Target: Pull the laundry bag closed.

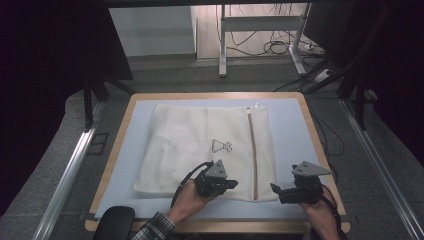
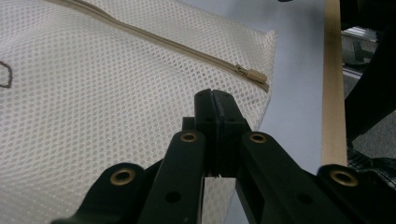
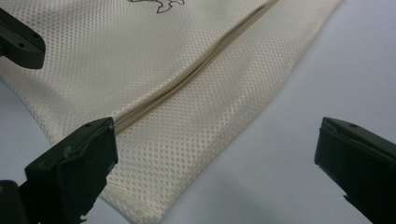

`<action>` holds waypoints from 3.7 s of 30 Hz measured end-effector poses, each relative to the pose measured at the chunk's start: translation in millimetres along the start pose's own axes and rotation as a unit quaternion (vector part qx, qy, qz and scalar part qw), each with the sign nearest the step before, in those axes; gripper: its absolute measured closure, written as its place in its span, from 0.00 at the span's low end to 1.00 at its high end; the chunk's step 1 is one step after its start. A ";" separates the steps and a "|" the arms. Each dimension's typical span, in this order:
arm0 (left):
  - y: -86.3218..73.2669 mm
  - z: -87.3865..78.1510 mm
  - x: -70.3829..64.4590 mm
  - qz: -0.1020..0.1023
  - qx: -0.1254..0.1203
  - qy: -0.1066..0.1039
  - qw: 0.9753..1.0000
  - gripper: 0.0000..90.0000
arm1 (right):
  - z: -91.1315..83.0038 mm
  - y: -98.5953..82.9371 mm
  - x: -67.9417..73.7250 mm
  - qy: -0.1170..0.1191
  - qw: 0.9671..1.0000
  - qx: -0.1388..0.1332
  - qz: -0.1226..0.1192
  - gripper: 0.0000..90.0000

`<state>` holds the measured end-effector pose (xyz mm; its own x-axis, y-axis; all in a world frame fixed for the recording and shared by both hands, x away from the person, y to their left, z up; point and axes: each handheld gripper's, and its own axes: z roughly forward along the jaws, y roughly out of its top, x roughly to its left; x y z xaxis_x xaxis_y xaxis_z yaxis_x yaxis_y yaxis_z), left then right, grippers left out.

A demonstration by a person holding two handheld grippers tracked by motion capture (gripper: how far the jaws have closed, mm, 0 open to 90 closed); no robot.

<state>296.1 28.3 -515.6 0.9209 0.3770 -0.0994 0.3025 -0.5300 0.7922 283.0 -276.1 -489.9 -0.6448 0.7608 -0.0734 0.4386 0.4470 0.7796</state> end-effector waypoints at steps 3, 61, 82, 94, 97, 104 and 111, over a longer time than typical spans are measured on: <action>0.0 2.5 0.4 0.001 0.001 0.000 1.000 1.00 | 0.3 0.1 0.3 0.000 1.000 0.001 0.000 0.00; -2.0 39.7 -11.9 0.030 0.030 -0.025 0.999 0.98 | 22.1 8.9 37.7 0.037 0.998 0.035 -0.041 0.21; -2.2 39.8 -12.3 0.034 0.030 -0.024 0.999 0.98 | 32.3 6.3 64.1 0.070 0.984 0.070 -0.148 0.62; -2.2 39.9 -12.5 0.034 0.029 -0.023 0.999 0.98 | 29.5 7.4 57.5 0.060 0.984 0.077 -0.151 0.83; -2.3 40.0 -12.6 0.034 0.028 -0.023 0.999 0.98 | 30.9 7.2 57.3 0.068 0.983 0.083 -0.151 0.85; -2.2 39.8 -12.3 0.035 0.030 -0.023 0.999 0.98 | 32.1 8.8 58.7 0.071 0.981 0.083 -0.158 0.91; -2.3 40.3 -12.6 0.025 0.026 -0.026 0.999 0.98 | 34.1 10.2 63.0 0.060 0.977 0.091 -0.182 0.94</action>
<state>293.7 -5.9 -540.4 0.9464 0.3095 -0.0924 0.2664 -0.5863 0.7651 268.2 -207.6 -507.8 -0.8430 0.4803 -0.2421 0.2646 0.7622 0.5909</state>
